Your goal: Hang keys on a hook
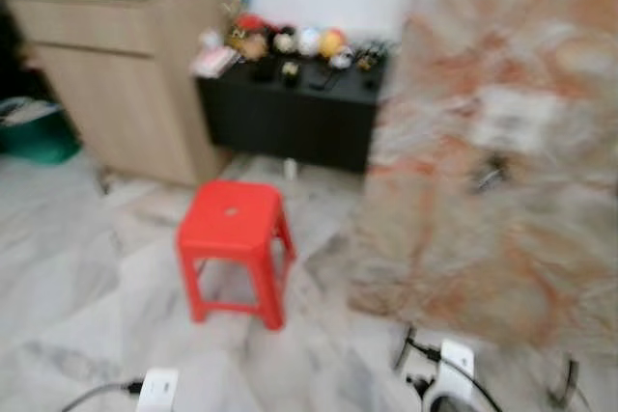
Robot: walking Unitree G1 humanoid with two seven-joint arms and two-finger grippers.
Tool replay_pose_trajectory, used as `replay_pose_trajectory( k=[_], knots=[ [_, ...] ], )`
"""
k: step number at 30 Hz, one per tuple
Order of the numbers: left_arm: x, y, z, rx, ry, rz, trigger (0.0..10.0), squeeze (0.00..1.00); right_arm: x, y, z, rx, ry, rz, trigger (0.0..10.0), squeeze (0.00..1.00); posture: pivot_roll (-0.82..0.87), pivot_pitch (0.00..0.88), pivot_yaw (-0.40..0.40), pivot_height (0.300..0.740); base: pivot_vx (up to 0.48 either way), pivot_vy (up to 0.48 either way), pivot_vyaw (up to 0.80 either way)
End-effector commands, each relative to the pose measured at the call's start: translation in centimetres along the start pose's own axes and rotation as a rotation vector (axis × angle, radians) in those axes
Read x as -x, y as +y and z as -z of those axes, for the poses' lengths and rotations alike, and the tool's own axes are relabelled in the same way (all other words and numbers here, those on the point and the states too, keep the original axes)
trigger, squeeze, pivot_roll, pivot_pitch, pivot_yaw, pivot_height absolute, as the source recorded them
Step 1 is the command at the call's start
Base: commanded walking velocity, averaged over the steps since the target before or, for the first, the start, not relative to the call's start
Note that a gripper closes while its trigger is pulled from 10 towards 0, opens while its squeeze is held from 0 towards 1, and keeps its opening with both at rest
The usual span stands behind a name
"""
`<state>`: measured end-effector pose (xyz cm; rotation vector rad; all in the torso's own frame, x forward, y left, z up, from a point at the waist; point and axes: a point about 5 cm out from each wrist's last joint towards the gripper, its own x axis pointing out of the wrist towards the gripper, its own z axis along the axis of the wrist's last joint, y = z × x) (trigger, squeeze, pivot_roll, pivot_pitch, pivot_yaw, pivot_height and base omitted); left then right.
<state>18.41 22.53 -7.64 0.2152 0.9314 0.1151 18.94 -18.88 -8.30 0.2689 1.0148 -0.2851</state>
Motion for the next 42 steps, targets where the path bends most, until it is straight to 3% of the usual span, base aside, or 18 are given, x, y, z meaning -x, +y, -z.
replay_pose_trajectory(
  k=[1, 2, 6, 10, 22, 42],
  knots=[
    [0.0, 0.2, 0.0, -0.046, -0.004, 0.004, 10.0, 0.0, 0.0, 0.4, -0.3, 0.017, -0.015, 0.001, 10.0, 0.0, 0.0, 0.0, 0.001, 0.74, 0.0, -0.334, 0.0],
    [0.0, 0.2, 0.0, -0.046, -0.004, 0.004, 10.0, 0.0, 0.0, 0.4, -0.3, 0.017, -0.015, 0.001, 10.0, 0.0, 0.0, 0.0, 0.001, 0.74, 0.0, -0.334, 0.0],
    [0.0, -0.1, 0.0, -0.044, 0.0, 0.007, 10.0, 0.0, 0.3, -2.1, 1.3, 0.011, -0.007, 0.008, 10.0, 0.0, -0.01, 0.0, 0.01, 0.74, 0.0, -0.334, 0.0],
    [0.1, -0.6, 0.6, -0.047, 0.018, 0.018, 10.0, 0.0, 0.4, -2.6, 1.8, 0.014, -0.002, 0.015, 10.0, 0.0, -0.01, 0.0, 0.009, 0.74, 0.0, -0.336, 0.0],
    [0.3, -0.7, 1.5, -0.048, 0.039, 0.02, 10.0, 0.0, 0.5, -2.9, 2.4, 0.037, 0.016, 0.014, 10.0, 0.0, -0.02, 0.0, 0.016, 0.74, 0.0, -0.334, 0.0],
    [0.0, -0.7, -0.1, -0.035, -0.006, 0.011, 10.0, 0.0, 0.5, -2.7, 2.4, 0.011, 0.009, -0.014, 10.0, 0.0, 0.0, 0.0, -0.006, 0.74, 0.0, -0.334, 0.0]
  ],
)
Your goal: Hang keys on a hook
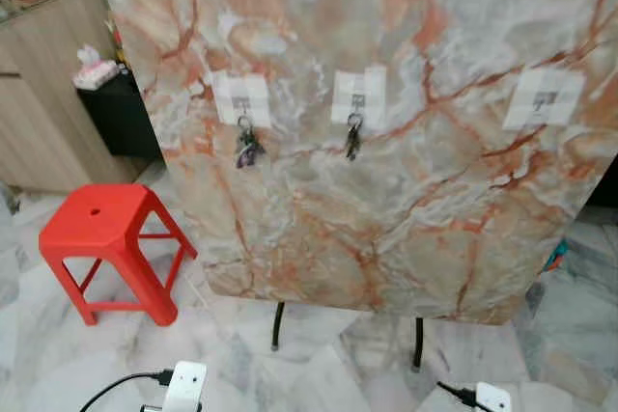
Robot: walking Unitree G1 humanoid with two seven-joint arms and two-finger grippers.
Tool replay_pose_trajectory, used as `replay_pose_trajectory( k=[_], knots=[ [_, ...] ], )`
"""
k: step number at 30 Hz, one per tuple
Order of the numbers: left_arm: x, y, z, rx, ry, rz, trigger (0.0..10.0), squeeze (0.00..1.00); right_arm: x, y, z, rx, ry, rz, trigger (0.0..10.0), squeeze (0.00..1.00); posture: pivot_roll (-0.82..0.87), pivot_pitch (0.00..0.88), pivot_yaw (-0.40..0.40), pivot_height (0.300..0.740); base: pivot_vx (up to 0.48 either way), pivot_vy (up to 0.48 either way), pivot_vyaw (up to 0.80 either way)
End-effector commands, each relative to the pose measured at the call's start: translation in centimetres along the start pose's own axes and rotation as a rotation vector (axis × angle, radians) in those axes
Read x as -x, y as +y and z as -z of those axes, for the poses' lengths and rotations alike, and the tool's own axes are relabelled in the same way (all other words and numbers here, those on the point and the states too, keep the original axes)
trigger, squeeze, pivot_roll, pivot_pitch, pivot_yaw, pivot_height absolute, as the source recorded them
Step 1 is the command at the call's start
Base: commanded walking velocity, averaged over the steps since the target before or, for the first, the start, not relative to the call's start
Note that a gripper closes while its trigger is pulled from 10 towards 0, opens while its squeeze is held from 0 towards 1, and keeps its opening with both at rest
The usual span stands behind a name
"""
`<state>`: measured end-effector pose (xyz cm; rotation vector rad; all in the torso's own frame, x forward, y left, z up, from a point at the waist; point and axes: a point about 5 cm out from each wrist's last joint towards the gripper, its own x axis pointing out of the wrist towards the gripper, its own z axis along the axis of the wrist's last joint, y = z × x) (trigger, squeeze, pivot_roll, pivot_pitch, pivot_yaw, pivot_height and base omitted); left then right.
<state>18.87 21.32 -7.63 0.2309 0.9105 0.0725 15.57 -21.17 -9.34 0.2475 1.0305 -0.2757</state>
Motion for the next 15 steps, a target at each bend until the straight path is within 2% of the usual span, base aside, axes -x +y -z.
replay_pose_trajectory(
  k=[1, 7, 15],
  knots=[
    [0.1, 0.5, 0.4, -0.004, 0.019, -0.016, 10.0, 0.0, -0.1, 0.7, -0.1, -0.012, -0.004, -0.018, 10.0, 0.0, 0.0, 0.0, -0.007, 0.74, 0.0, -0.334, 0.0],
    [0.0, 0.4, 0.4, 0.002, 0.017, -0.014, 10.0, 0.0, -0.1, 0.5, -0.3, -0.012, -0.011, -0.021, 10.0, 0.0, -0.01, 0.0, -0.007, 0.74, 0.0, -0.333, 0.0],
    [0.0, 0.0, 0.3, 0.004, 0.013, -0.002, 10.0, 0.0, 0.0, -0.6, -1.0, -0.012, -0.022, -0.01, 10.0, 0.0, -0.02, 0.0, -0.007, 0.74, 0.0, -0.335, 0.0]
  ],
)
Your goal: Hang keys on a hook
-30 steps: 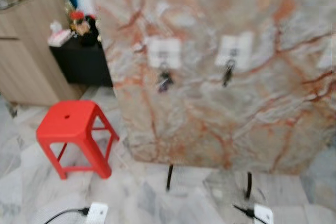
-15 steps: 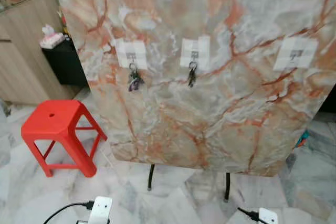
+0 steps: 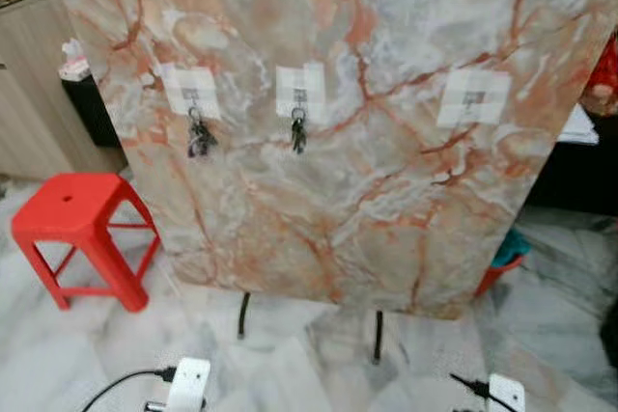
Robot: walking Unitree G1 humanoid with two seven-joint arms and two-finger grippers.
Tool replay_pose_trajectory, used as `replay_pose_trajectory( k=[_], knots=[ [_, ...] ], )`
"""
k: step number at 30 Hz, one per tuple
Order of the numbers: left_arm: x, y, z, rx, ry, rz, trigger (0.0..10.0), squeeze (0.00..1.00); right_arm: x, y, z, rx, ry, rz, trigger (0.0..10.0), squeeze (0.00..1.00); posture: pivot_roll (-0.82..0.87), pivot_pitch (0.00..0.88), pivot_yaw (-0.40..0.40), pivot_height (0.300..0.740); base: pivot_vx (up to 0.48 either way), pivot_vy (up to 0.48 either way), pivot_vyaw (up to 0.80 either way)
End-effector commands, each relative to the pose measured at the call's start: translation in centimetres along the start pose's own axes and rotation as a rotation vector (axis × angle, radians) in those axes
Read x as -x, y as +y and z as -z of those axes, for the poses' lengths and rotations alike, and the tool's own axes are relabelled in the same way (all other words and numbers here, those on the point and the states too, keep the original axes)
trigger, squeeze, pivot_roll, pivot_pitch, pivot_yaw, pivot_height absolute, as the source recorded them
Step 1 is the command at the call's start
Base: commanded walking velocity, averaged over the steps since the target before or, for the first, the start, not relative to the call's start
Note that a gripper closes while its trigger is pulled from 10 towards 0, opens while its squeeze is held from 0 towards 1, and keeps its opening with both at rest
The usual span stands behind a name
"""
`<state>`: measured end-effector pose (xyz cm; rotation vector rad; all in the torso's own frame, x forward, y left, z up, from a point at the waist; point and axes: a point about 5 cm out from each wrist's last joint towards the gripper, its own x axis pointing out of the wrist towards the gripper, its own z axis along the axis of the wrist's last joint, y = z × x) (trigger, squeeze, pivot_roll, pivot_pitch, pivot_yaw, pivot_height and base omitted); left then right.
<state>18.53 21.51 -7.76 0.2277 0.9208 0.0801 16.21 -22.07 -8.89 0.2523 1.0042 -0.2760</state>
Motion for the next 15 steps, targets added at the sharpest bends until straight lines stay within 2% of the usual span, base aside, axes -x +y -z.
replay_pose_trajectory(
  k=[1, 15],
  knots=[
    [-0.04, -0.15, -0.14, -0.002, 0.0, 0.003, 10.0, 0.0, 0.0, -0.05, -0.08, -0.004, 0.001, -0.005, 10.0, 0.0, -0.02, 0.0, -0.006, 0.74, 0.0, -0.334, 0.0],
    [0.03, -0.4, 0.09, -0.006, 0.002, 0.012, 10.0, 0.0, -0.03, 0.52, 0.22, 0.025, 0.007, -0.022, 10.0, 0.0, -0.02, 0.0, -0.003, 0.74, 0.0, -0.335, 0.0]
  ],
)
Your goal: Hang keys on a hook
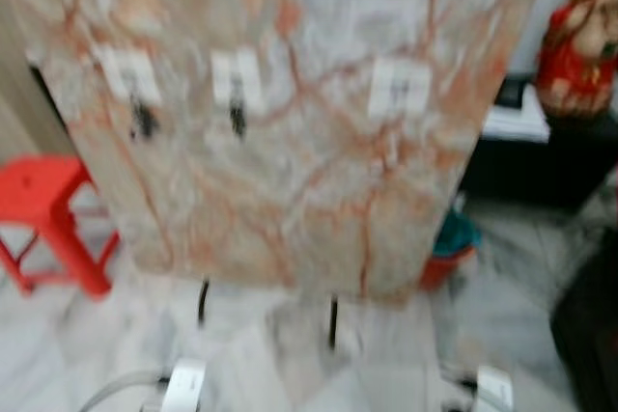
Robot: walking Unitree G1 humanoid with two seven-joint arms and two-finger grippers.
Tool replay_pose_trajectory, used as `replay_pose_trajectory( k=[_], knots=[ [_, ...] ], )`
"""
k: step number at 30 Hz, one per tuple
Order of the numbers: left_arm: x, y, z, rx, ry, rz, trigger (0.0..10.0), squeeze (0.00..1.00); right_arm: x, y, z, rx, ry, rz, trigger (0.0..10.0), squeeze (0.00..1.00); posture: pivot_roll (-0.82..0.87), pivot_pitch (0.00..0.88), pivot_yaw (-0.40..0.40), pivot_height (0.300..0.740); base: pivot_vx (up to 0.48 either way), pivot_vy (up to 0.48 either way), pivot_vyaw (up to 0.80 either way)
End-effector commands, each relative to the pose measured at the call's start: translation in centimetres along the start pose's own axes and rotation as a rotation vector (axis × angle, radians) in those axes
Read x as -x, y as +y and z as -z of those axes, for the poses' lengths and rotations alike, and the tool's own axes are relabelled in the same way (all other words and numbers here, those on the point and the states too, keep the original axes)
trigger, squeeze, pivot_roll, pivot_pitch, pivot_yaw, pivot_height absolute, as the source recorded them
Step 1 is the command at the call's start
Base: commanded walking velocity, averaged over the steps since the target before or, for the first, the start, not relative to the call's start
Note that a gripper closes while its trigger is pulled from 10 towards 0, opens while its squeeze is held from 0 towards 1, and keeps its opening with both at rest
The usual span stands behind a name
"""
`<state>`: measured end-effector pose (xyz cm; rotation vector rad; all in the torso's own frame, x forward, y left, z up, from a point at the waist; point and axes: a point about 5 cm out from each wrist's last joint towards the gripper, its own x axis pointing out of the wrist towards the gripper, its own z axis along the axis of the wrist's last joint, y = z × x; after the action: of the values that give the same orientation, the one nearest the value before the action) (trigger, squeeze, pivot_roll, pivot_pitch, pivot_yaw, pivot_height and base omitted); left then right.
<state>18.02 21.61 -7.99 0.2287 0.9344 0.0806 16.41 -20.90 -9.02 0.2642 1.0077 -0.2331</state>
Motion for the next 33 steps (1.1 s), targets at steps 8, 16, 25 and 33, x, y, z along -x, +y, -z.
replay_pose_trajectory(
  k=[8, 16, 25, 33],
  knots=[
    [-0.2, -0.5, -1.5, 0.008, -0.058, 0.02, 10.0, 0.0, 0.3, -1.9, 0.4, 0.032, 0.014, 0.038, 10.0, 0.0, -0.02, 0.0, -0.008, 0.74, 0.0, -0.332, 0.0],
    [-0.4, -0.7, -4.8, 0.032, -0.193, 0.031, 10.0, 0.0, 0.4, -1.8, 0.8, 0.05, 0.019, 0.029, 10.0, 0.0, -0.02, 0.0, -0.009, 0.74, 0.0, -0.04, 0.0],
    [-0.4, -1.1, -6.9, 0.009, -0.281, 0.053, 10.0, 0.0, 1.0, -3.4, 2.0, 0.056, 0.031, 0.035, 10.0, 0.0, -0.01, 0.0, 0.012, 0.74, 0.0, 0.0, 0.0],
    [-0.3, -0.9, -6.0, -0.024, -0.275, 0.062, 10.0, 0.0, 0.6, -1.5, 2.1, 0.046, 0.033, 0.026, 10.0, 0.0, -0.02, 0.0, 0.041, 0.74, 0.0, -0.356, 0.0]
  ],
)
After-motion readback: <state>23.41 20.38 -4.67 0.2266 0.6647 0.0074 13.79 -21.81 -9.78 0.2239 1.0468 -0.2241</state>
